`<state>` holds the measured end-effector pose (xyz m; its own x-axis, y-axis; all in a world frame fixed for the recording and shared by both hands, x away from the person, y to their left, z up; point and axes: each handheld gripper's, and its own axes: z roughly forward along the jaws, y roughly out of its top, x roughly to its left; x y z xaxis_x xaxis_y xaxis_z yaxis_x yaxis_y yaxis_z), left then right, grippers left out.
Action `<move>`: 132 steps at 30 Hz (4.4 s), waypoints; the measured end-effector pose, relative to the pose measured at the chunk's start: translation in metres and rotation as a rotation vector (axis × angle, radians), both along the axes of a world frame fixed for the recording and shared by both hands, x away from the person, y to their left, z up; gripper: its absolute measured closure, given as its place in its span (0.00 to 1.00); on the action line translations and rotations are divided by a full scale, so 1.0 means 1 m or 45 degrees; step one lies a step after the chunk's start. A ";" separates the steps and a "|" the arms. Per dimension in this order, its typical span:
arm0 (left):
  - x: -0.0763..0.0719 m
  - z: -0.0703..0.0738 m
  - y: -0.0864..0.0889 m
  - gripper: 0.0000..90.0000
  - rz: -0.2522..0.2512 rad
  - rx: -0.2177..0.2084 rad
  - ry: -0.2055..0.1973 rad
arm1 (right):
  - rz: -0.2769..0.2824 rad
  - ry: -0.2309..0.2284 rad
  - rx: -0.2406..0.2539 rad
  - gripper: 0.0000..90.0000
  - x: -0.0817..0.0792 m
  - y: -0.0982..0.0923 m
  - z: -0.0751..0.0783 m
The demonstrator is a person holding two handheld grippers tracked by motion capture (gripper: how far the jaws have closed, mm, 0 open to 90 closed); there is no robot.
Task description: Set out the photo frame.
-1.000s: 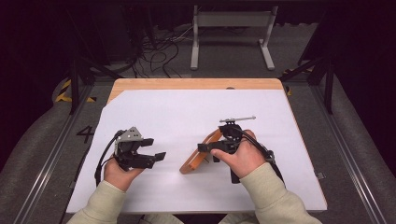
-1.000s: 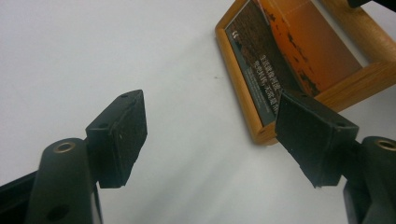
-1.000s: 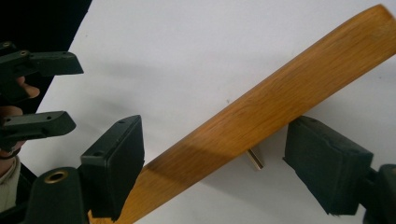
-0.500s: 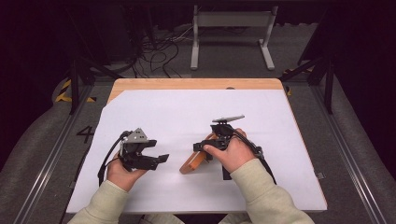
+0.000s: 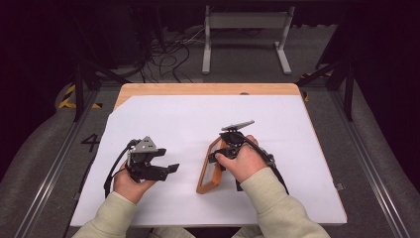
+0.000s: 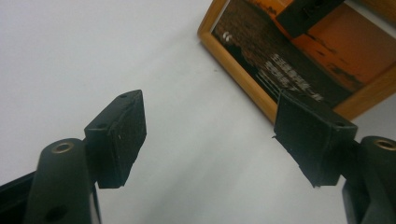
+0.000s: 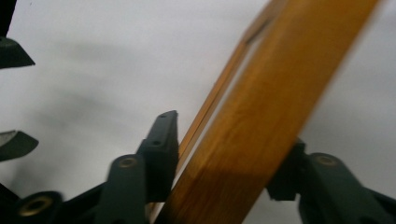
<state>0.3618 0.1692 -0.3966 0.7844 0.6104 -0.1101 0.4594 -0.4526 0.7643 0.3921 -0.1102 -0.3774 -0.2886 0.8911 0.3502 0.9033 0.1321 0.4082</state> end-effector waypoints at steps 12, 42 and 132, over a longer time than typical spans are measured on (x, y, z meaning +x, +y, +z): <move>0.001 0.000 0.002 0.29 0.009 -0.012 -0.010 | 0.294 0.002 -0.086 0.78 0.004 -0.005 0.016; -0.001 -0.009 0.017 0.29 0.065 -0.021 0.039 | 1.485 -0.120 -0.274 0.78 0.053 -0.023 0.041; -0.008 -0.029 0.042 0.23 0.133 -0.093 -0.088 | 0.427 -0.863 -0.134 0.21 -0.055 -0.196 -0.038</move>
